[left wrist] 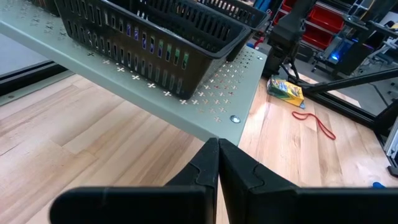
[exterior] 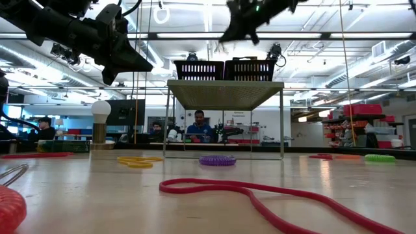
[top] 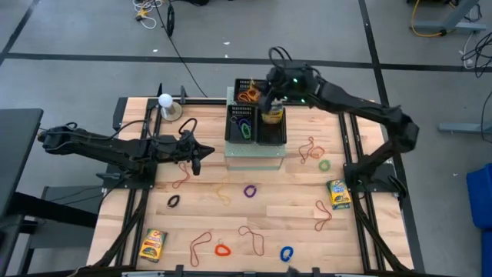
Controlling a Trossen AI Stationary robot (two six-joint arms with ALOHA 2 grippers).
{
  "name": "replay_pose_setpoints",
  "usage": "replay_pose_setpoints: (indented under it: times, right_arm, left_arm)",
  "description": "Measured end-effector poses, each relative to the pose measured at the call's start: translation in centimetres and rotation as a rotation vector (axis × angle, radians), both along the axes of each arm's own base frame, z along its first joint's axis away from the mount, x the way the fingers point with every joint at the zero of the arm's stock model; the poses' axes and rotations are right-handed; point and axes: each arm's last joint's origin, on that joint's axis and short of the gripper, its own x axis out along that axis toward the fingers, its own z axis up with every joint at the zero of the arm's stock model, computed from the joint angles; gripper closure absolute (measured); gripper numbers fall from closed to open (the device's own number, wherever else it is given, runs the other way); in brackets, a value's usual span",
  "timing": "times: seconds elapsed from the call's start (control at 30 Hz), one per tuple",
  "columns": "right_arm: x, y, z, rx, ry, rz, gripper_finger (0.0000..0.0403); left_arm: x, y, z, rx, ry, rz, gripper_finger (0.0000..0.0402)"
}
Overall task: Pick & Place Office Desk Supplies
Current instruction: Put the yellow rubber band into the top black bin
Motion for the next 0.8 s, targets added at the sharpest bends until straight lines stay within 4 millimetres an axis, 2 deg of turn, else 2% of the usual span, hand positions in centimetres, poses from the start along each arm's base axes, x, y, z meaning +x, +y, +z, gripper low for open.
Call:
replay_pose_setpoints:
  times: [0.13,0.3,0.57,0.8]
  right_arm:
    - [0.4,-2.6,-2.0,0.03,0.051,-0.05,0.0401]
    - [0.8,-4.6,-4.0,0.057,0.094,-0.084,0.0401]
    - [1.0,-6.5,-5.7,0.106,0.103,-0.132,0.0393]
    - [1.1,-6.9,-6.3,0.131,0.1,-0.139,0.0364]
  left_arm:
    - [0.0,0.0,0.0,0.0,0.0,0.001,0.0385]
    - [0.0,0.0,0.0,0.0,0.0,0.0,0.0385]
    - [0.0,0.0,0.0,0.0,0.0,0.001,0.0385]
    - [0.0,0.0,0.0,0.0,0.0,0.0,0.0385]
